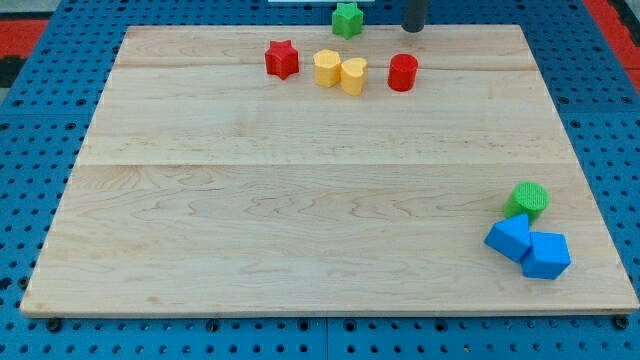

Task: Point your arm at the bottom side of the green star

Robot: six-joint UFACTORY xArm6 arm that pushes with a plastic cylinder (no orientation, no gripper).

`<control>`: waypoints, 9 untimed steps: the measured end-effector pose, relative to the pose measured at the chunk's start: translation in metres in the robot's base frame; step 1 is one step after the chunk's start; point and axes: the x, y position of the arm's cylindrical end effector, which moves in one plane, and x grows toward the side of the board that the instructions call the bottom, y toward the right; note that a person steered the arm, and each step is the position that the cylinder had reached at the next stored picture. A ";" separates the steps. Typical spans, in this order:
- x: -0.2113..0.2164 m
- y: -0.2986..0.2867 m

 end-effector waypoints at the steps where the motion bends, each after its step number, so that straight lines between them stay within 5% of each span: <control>1: 0.000 0.000; 5: 0.002 0.004; 9: 0.032 -0.089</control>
